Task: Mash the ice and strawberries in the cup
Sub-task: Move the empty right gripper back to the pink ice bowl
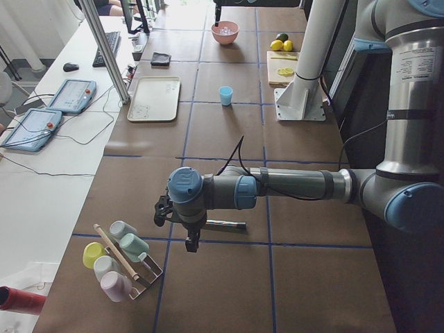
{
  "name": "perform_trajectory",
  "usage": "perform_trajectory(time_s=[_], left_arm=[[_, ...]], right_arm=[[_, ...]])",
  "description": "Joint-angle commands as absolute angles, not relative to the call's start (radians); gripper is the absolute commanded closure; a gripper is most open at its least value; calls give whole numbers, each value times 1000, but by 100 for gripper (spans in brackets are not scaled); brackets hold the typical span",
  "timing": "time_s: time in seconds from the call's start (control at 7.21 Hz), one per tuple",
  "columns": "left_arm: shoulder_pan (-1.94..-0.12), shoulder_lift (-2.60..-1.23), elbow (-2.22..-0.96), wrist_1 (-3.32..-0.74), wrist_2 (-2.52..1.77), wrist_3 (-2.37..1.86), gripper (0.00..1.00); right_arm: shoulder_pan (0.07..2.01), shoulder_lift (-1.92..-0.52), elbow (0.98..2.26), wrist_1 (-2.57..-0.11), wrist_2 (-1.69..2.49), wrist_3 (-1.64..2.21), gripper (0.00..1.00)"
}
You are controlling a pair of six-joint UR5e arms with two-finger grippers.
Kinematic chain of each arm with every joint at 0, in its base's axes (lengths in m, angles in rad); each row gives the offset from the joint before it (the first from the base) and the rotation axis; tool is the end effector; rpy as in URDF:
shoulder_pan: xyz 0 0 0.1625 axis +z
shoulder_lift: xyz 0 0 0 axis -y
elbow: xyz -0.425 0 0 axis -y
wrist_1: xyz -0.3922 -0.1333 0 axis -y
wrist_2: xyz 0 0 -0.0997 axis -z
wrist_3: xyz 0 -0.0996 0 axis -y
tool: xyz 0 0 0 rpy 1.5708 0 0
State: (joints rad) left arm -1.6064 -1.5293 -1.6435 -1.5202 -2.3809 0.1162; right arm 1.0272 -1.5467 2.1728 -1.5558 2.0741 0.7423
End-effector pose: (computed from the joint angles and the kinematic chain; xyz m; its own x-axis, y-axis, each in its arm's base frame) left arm -0.0779 -0.4703 0.6455 0.6880 0.0775 -0.7216 -0.0445 0.9969 0.0647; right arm -0.1650 -0.4379 0.3678 0.7227 -0.0521 0.6891 -0.1005 0.9786 0.1794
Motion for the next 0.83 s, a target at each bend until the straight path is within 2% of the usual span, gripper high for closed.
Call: perform_trajectory(time_s=[0.0, 0.28, 0.69], left_arm=[[-1606, -1531, -1654, -1520, -2381, 115, 0], [-1608, -1531, -1660, -1520, -2381, 114, 0], [-1608, -1531, -1663, -1520, -2381, 114, 0]], right_arm=[[1098, -1805, 2114, -1269, 2100, 690, 1], [1106, -1825, 2010, -1264, 2094, 672, 1], [1103, -1781, 1892, -1264, 2095, 675, 1]])
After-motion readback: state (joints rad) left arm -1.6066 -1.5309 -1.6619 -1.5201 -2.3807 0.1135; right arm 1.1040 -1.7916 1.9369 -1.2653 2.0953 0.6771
